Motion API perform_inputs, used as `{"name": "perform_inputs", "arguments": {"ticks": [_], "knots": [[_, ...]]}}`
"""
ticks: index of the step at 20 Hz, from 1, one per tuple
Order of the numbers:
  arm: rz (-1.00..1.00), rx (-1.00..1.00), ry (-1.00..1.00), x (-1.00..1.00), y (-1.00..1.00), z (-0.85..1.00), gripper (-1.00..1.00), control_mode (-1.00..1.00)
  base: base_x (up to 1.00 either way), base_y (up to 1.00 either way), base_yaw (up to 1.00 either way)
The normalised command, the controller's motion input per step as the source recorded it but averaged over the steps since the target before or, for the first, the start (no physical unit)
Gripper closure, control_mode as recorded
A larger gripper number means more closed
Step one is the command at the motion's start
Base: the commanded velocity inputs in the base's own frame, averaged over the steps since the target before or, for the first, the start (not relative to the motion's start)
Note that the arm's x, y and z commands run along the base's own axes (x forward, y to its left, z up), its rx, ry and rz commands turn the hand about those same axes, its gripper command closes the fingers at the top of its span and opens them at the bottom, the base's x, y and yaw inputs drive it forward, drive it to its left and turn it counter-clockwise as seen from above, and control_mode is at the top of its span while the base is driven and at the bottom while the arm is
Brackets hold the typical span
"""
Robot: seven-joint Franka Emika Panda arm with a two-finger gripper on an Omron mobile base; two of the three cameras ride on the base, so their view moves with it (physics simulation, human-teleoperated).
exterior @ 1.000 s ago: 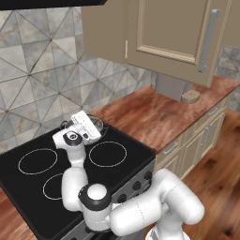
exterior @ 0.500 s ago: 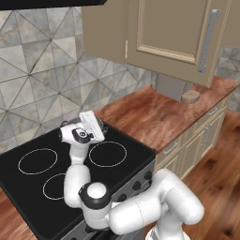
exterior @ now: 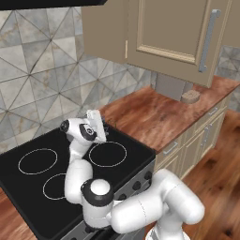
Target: Open the cabinet and move the ladle to the pot. Then close the cabinet.
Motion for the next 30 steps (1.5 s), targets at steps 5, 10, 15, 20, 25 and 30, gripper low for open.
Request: {"name": "perform_inputs", "arguments": {"ticks": [5, 10, 15, 20, 25, 30], "knots": [[-0.03, 0.18, 0.01, -0.08, 0.16, 0.0, -1.0, -1.0, 0.0, 0.0, 0.0], [0.0, 0.03, -0.01, 0.0, 0.37, 0.26, -1.0, -1.0, 0.0, 0.0, 0.0], [0.0, 0.0, 0.0, -0.04, 0.05, 0.4, -1.0, -1.0, 0.0, 0.0, 0.0], [0.0, 0.0, 0.01, -0.15, 0.0, 0.41, -1.0, -1.0, 0.0, 0.0, 0.0], [0.0, 0.03, 0.12, -0.64, 0.0, 0.43, -1.0, -1.0, 0.0, 0.0, 0.0], [0.0, 0.06, 0.13, -0.94, -0.16, 0.26, -1.0, -1.0, 0.0, 0.0, 0.0]]}}
